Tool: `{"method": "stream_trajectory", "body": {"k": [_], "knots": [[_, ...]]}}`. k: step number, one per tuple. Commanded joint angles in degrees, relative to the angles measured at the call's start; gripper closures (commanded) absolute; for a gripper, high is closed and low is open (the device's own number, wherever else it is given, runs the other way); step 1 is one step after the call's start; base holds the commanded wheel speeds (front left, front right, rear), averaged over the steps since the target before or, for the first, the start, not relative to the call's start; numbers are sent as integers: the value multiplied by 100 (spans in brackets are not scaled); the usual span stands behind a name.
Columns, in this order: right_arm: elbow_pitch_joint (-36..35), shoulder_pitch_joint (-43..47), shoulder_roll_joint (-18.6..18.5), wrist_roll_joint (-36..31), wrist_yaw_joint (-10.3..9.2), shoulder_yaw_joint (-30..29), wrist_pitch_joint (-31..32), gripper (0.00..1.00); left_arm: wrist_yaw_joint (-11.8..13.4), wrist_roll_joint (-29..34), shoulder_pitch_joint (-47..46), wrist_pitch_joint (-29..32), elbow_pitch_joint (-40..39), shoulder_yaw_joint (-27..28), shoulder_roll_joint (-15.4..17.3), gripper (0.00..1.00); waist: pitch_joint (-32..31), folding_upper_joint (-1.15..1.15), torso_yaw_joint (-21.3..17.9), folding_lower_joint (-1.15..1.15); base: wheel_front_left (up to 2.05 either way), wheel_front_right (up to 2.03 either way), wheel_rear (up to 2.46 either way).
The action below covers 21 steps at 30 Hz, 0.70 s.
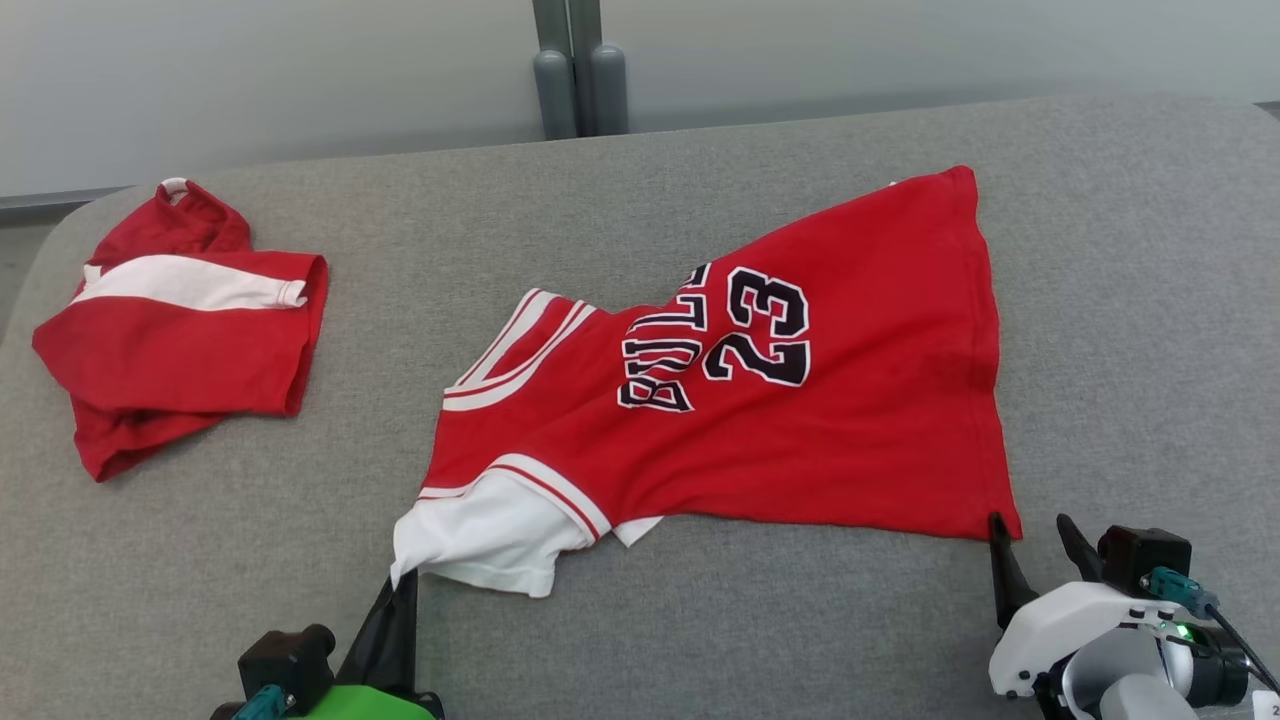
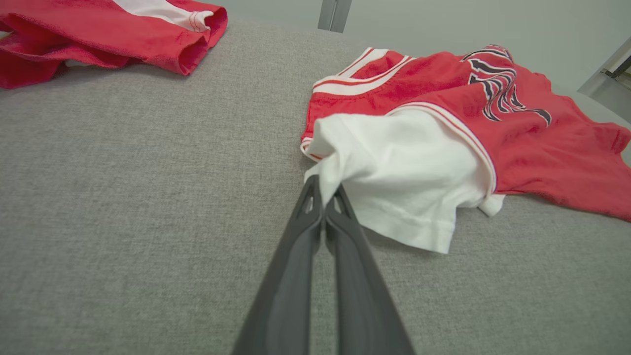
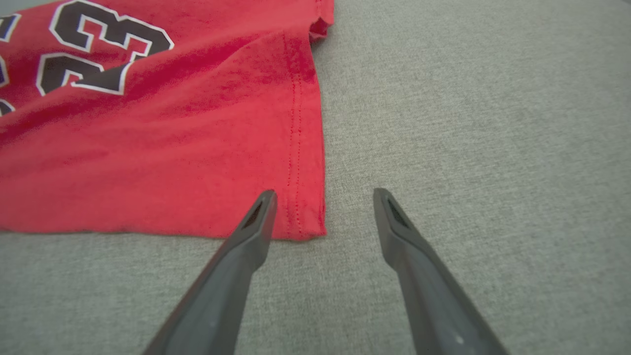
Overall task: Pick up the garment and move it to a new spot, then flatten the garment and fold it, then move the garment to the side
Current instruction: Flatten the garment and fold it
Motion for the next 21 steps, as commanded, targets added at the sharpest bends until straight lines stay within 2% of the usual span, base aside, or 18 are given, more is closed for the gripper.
{"method": "stream_trajectory", "body": {"k": [1,8,9,10,11,12,13,14,21], "knots": [[131,-44,-6,54,-4,-49,26,0,24,31,91,-26,-117,19,5,100,-25,0,110,0,0,0,0],[828,-287,2,185,-1,64,213,0,47,83,266,-25,-458,-12,-24,100,-68,0,278,0,0,0,0],[920,-321,6,299,0,125,266,13,47,92,280,-25,-504,-17,-27,100,-75,0,291,0,0,0,0],[966,-350,6,385,1,173,295,33,46,94,293,-25,-537,-22,-29,100,-81,0,298,0,0,0,0],[1007,-381,13,444,1,234,329,59,44,100,309,-25,-586,-29,-30,100,-90,0,301,0,0,0,0],[1022,-396,13,460,1,255,342,65,42,105,314,-26,-614,-34,-30,100,-97,0,300,0,0,0,0],[1039,-425,10,462,0,276,374,87,39,97,326,-26,-653,-40,-31,100,-108,0,293,0,0,0,0],[1039,-446,10,452,0,275,396,98,35,102,326,-25,-688,-47,-27,100,-116,0,285,0,0,0,0],[519,-596,-9,635,-1,319,288,100,-2,-67,301,-26,-1017,-79,-61,100,-155,0,137,0,0,0,0]]}}
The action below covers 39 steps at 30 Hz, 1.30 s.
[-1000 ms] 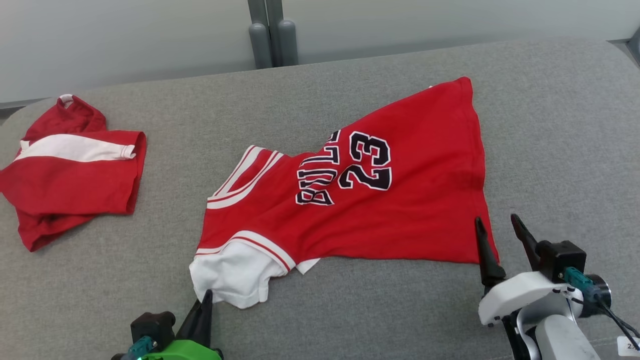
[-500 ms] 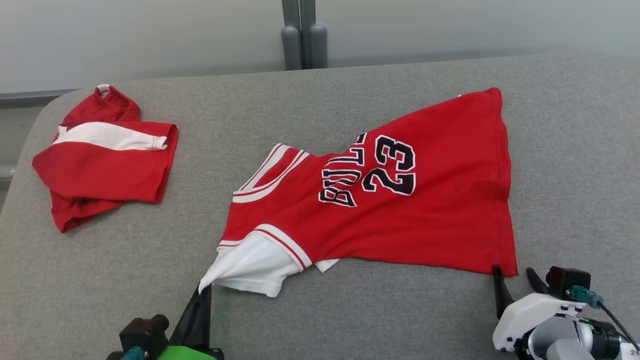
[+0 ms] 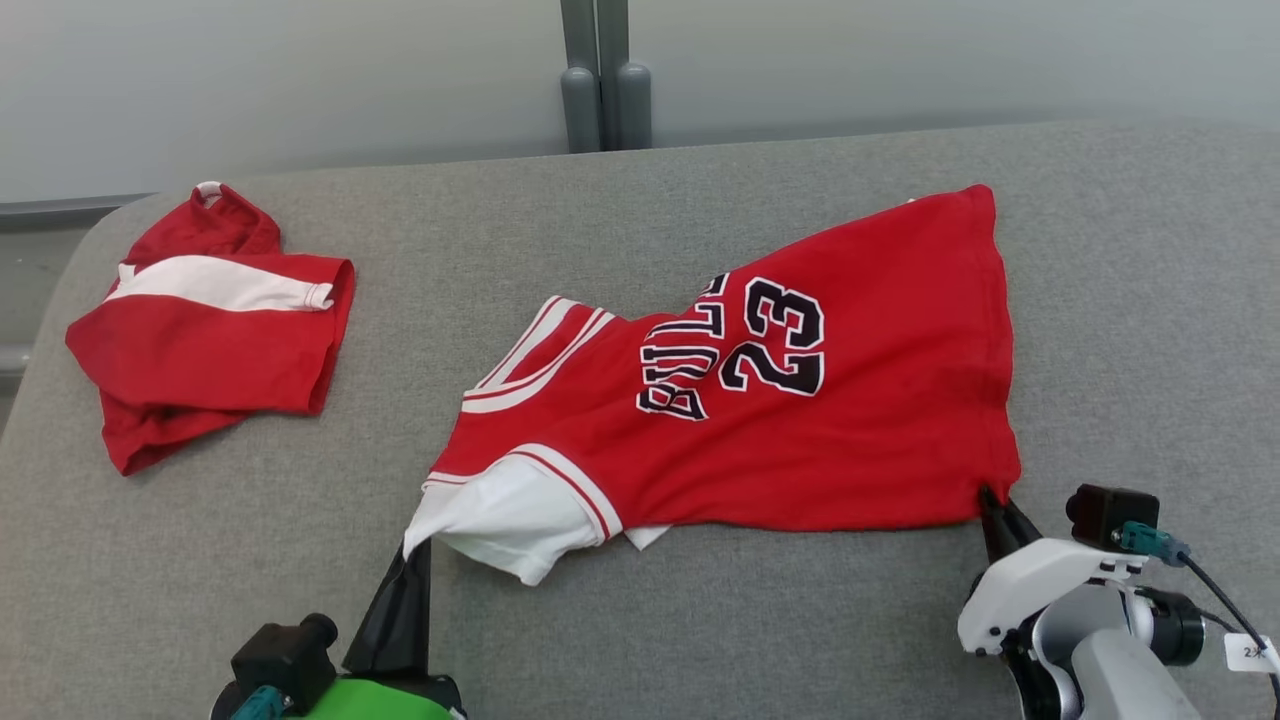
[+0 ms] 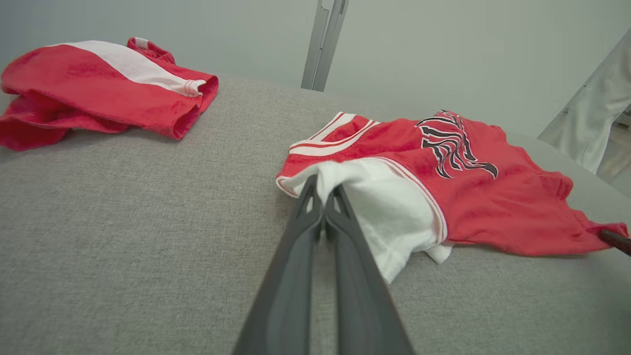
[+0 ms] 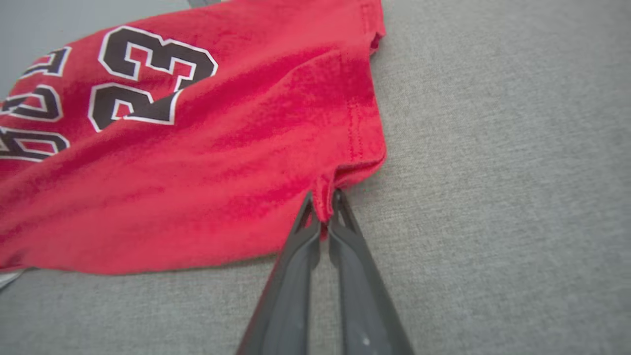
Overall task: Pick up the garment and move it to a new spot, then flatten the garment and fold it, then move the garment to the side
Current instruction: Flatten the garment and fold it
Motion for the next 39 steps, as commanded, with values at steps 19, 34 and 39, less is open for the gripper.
{"method": "stream_trajectory", "body": {"k": [19,34,39], "knots": [[-3862,-205,-291,1144,2,-123,586,100,-48,-1695,-737,891,-2867,160,150,100,-319,0,-532,0,0,0,0],[-6471,-502,-77,1321,3,-574,1025,100,407,-1830,-2165,2204,-5511,560,796,100,-229,0,-667,0,0,0,0],[-6535,-594,-23,1186,2,-572,1103,100,503,-1813,-2773,2568,-5625,506,893,100,-1,0,-656,0,0,0,0]]}}
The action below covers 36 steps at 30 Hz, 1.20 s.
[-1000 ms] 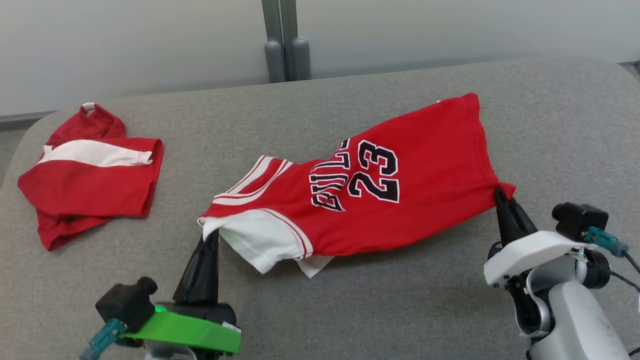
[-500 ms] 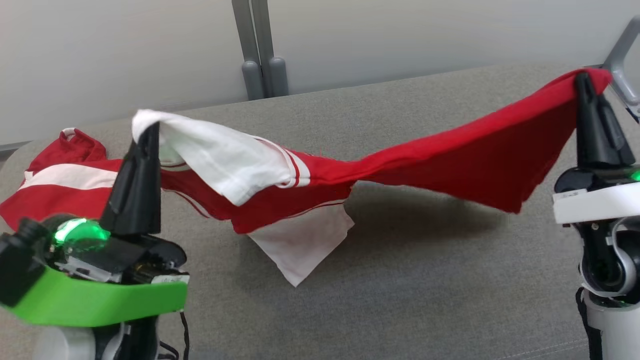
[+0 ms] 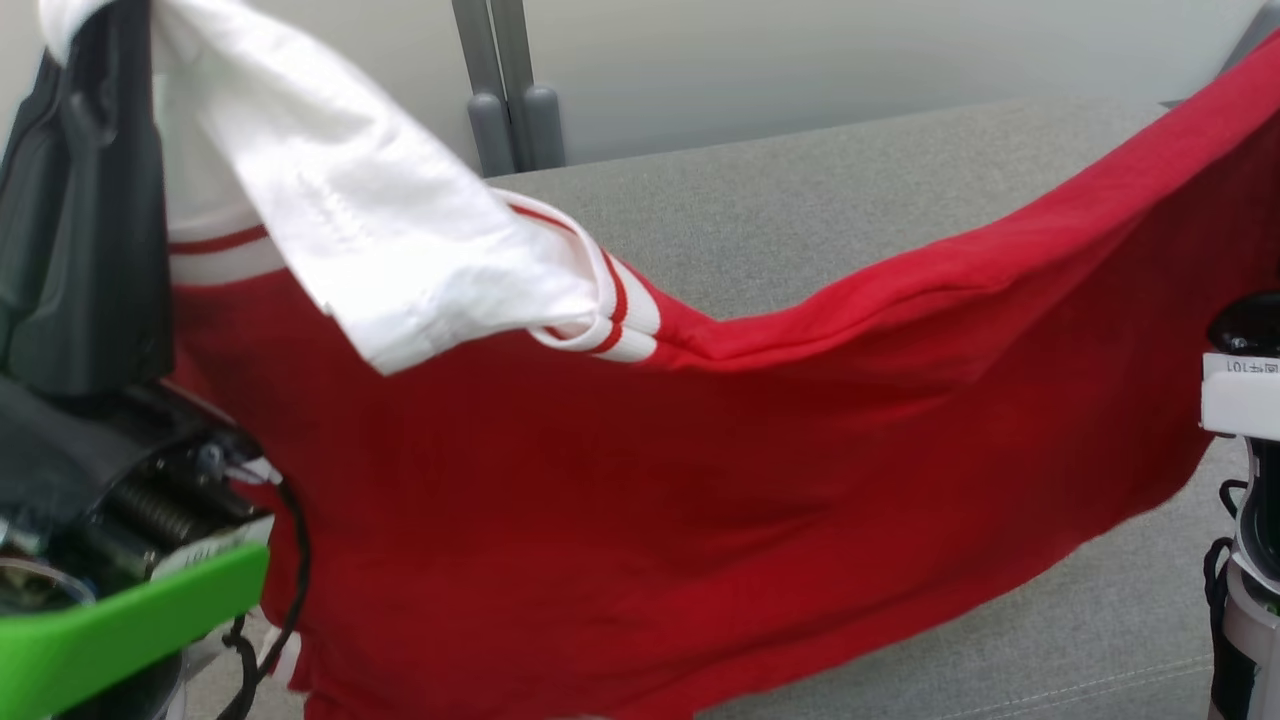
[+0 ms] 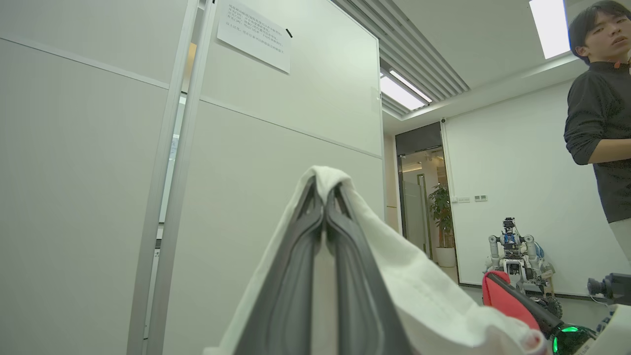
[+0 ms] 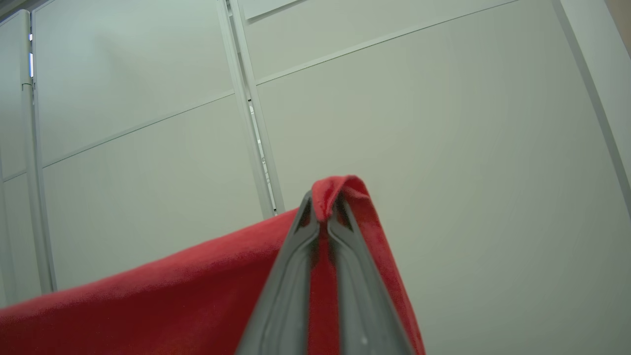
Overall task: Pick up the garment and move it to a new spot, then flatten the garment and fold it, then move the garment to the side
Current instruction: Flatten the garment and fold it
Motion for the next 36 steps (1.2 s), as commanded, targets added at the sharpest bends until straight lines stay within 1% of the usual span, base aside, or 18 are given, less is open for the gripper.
{"method": "stream_trajectory", "body": {"k": [1,4,5,8,10,12,16,20,23,27,29,31,34,36], "knots": [[76,-95,8,-81,2,-18,-18,100,28,-24,-147,58,98,-37,7,100,165,0,13,0,0,0,0],[342,-263,18,-55,2,-20,-100,100,14,-56,-420,122,458,-124,-19,100,420,0,51,0,0,0,0],[463,-361,18,-143,3,-2,-110,100,-15,-77,-528,142,621,-152,-28,100,497,0,63,0,0,0,0],[998,-935,20,-235,3,127,-82,100,-103,-64,-1086,203,1285,-189,19,100,804,0,85,0,0,0,0],[1491,-1512,15,-347,3,173,-84,100,-168,-14,-1610,216,1843,-180,44,100,994,0,86,0,0,0,0],[2096,-2171,8,-475,3,232,-114,100,-214,72,-2220,203,2457,-178,76,100,1178,0,81,0,0,0,0],[3446,-3625,-159,-842,3,508,-408,100,-302,465,-3566,12,3759,-232,157,100,1502,0,48,0,0,0,0],[4907,-4947,-254,-1294,2,645,-987,100,-338,1001,-4790,-462,5088,-380,165,100,1622,0,27,0,0,0,0],[5989,-5692,-217,-1699,2,585,-1468,100,-295,1371,-5518,-997,5996,-511,10,100,1760,0,75,0,0,0,0],[7098,-6245,-145,-2122,2,385,-1892,100,-275,1598,-5872,-1583,6999,-647,-151,100,2030,0,196,0,0,0,0],[7531,-6338,-114,-2266,2,295,-1994,100,-299,1639,-5877,-1782,7381,-692,-194,100,2237,0,247,0,0,0,0],[7881,-6257,-84,-2326,2,220,-2065,100,-348,1577,-5692,-1960,7718,-722,-254,100,2427,0,280,0,0,0,0],[8250,-6027,-43,-2369,2,185,-2102,100,-432,1432,-5433,-2219,8009,-719,-296,100,2692,0,315,0,0,0,0],[8250,-5843,-38,-2320,2,176,-2106,100,-493,1310,-5213,-2343,8080,-738,-305,100,2841,0,331,0,0,0,0]]}}
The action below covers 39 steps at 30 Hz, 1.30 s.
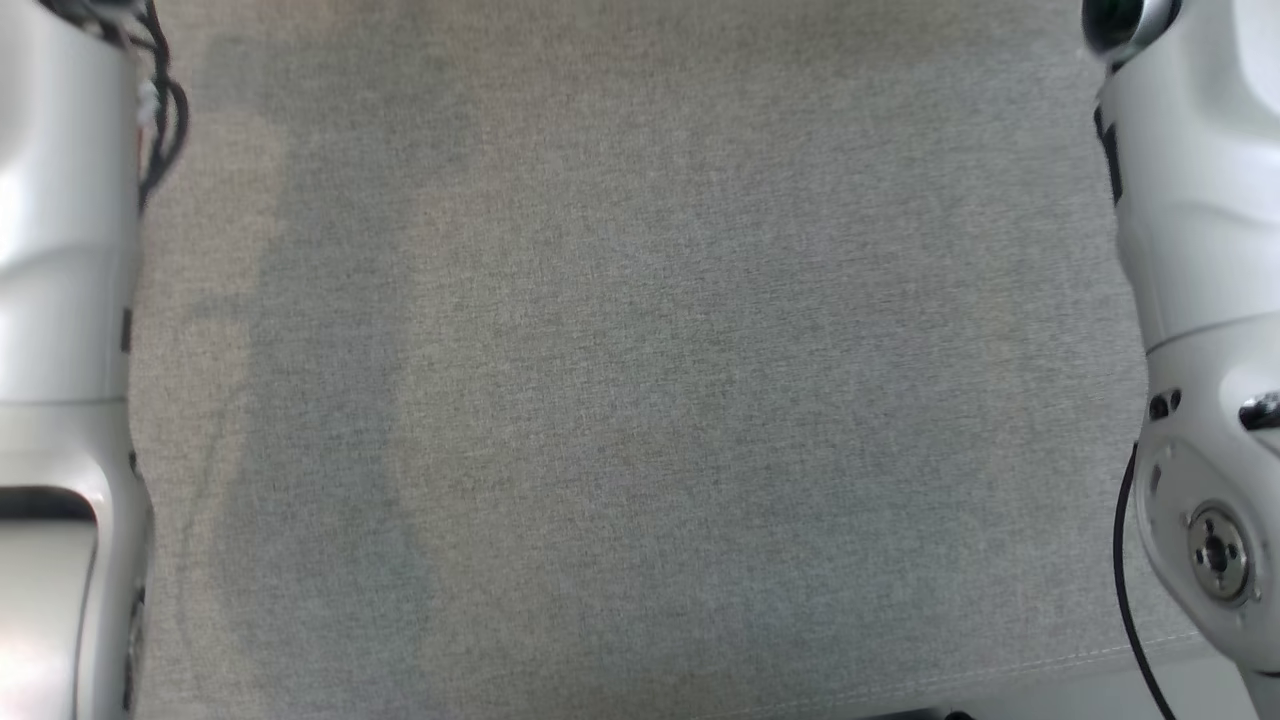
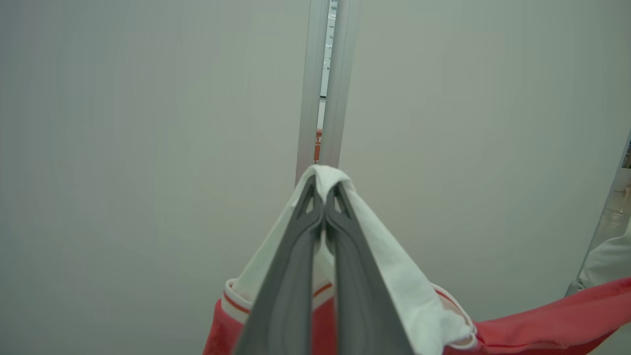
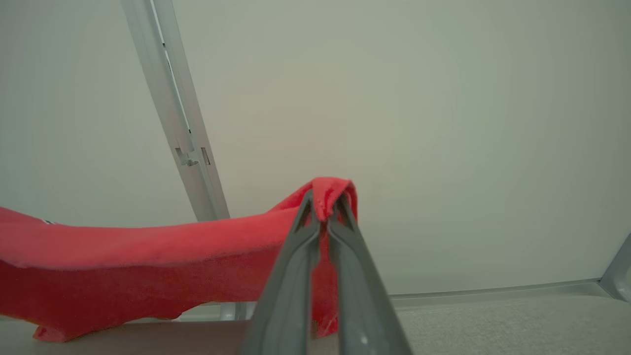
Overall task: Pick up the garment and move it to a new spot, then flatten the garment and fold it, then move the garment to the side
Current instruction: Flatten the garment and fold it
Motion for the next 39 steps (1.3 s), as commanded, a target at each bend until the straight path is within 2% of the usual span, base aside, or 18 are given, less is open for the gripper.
{"method": "stream_trajectory", "body": {"k": [1,6,14,20,24,28,39], "knots": [[-40,168,-7,69,2,6,-29,100,-43,-157,182,-89,-25,23,-4,100,397,0,107,-2,0,0,0],[-368,684,18,526,2,235,-31,100,-105,-528,933,-213,-480,-13,225,100,516,0,80,-2,0,0,0],[-1224,1497,-165,1657,2,761,-31,100,-106,-1248,2499,-243,-2383,147,767,100,391,0,97,-2,0,0,0],[-1828,2306,-457,2085,2,1131,-28,100,112,-1442,4047,-220,-3570,263,927,100,88,0,171,-2,0,0,0],[-2118,3034,-575,2211,1,1214,-28,100,277,-1449,5173,-232,-4053,205,850,100,-265,0,236,-2,0,0,0],[-2382,3873,-541,2351,1,1157,-29,100,368,-1476,6173,-248,-4207,136,670,100,-709,0,320,-2,0,0,0],[-3088,5866,-417,2558,1,945,-29,100,344,-1143,7979,-253,-4250,-245,432,100,-1756,0,340,-2,0,0,0]]}}
